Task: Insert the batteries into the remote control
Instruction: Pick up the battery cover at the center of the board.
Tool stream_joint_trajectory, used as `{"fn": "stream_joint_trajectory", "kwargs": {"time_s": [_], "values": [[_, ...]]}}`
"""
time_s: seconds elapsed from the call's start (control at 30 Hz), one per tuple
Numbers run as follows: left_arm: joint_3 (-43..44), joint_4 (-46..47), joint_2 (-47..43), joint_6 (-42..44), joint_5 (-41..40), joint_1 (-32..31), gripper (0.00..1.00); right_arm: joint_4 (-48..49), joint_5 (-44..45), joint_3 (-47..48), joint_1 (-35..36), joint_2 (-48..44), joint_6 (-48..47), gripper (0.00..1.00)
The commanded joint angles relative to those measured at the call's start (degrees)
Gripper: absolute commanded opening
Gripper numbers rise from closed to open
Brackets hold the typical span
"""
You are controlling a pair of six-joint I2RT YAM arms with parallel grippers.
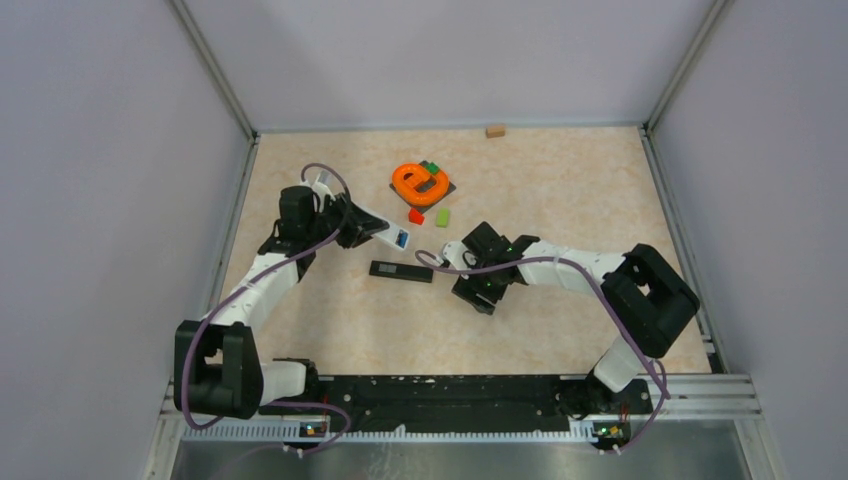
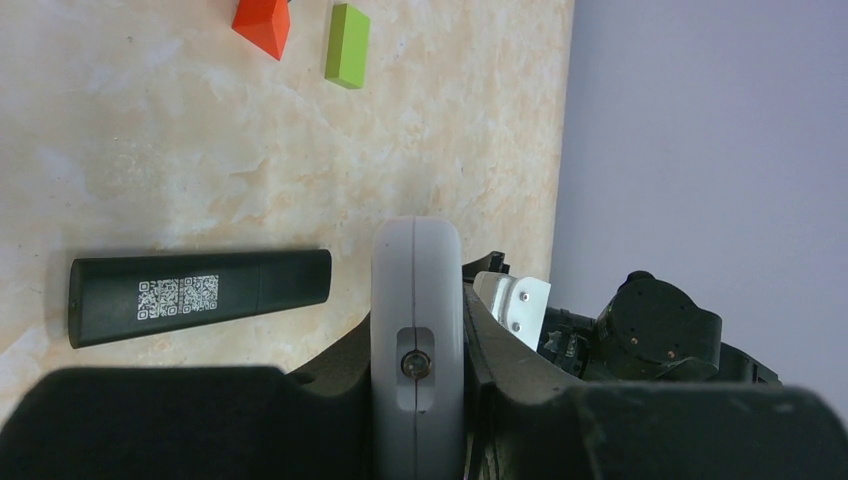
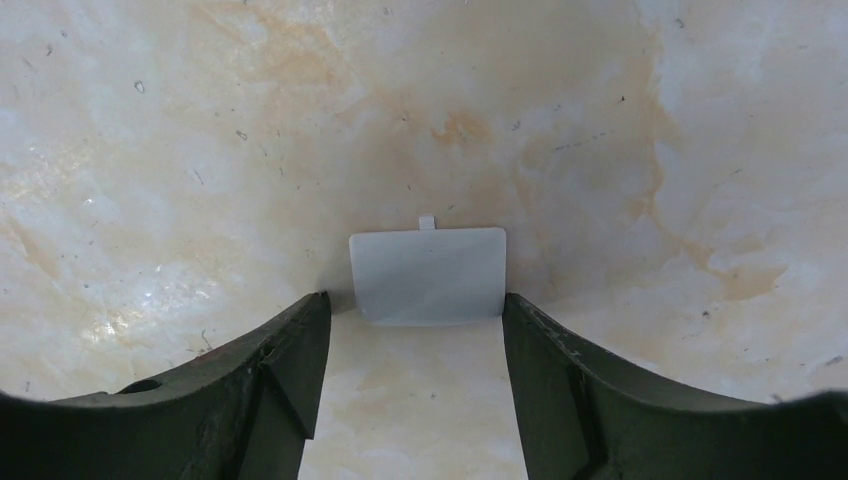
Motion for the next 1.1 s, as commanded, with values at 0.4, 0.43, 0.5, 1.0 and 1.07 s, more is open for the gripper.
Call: {"fn": "stream_joint_trajectory", "kwargs": {"time_s": [0.4, 0.43, 0.5, 1.0, 1.07], "values": [[-0.21, 2.78, -2.71, 0.14, 1.11, 0.33, 0.0, 0.5, 1.76, 2.35, 0.67, 2.77, 0.15, 0.59], [-0.21, 2.78, -2.73, 0.14, 1.14, 0.33, 0.0, 0.14, 1.8, 2.67, 0.68, 3.27, 0.24, 0.54], [-0.3, 2.82, -2.86, 0.14, 1.24, 0.37, 0.0, -0.08, 1.96, 2.82, 0.65, 3.59, 0.47, 0.41], [-4.03, 15.71, -0.19, 0.58, 2.81, -8.81, 0.0, 12.57, -0.29, -5.36, 0.7, -22.9, 7.16, 0.37], [-4.34, 17.89, 0.57, 1.63, 1.49, -11.59, 0.0, 14.69, -0.67, -6.86, 0.71, -26.34, 7.36, 0.37]]}}
